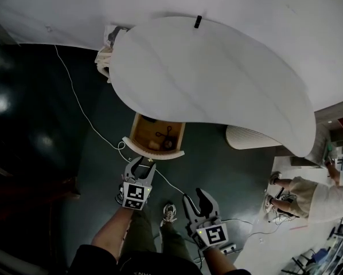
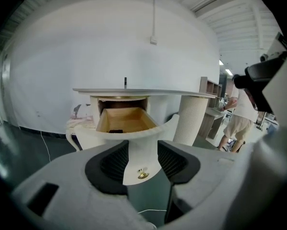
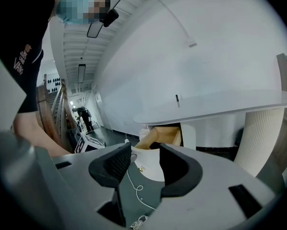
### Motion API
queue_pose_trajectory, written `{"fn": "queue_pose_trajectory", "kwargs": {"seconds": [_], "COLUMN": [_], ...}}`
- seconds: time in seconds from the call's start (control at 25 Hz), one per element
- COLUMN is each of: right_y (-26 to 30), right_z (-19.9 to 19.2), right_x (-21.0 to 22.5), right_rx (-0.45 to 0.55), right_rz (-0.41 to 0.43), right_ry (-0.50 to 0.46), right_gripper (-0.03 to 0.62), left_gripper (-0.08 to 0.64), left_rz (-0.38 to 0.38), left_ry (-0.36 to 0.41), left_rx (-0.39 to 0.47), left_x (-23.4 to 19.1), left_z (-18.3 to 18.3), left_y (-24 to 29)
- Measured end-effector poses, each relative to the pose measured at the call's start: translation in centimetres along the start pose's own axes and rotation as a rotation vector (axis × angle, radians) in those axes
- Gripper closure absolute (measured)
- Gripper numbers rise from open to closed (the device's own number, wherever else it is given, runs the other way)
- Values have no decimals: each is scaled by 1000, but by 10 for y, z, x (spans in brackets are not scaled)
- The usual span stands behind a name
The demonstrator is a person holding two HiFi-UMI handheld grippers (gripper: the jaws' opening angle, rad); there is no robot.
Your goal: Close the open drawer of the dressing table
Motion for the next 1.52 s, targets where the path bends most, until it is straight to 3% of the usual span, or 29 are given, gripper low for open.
{"fn": "queue_pose_trajectory", "kwargs": {"seconds": [1.52], "right_y": [77], "right_z": [33], "right_x": [3], "right_rx": [48], "right_rz": [-158], "right_ry": [91], "right_gripper": [402], "left_gripper": [410], "left_rz": [-178], "left_ry": [191], "left_rx": [-8], "left_x": [-81], "left_z": [69], "left_y": [92]}}
Point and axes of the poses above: the fingertips, and each gripper's own axes: y forward along the fingers, x to its right, z out of its top, the point moved 2 cm from there along -y, backward along the fingers, and after that the axes turned 11 degrees about -z, right-handed, at the moved point
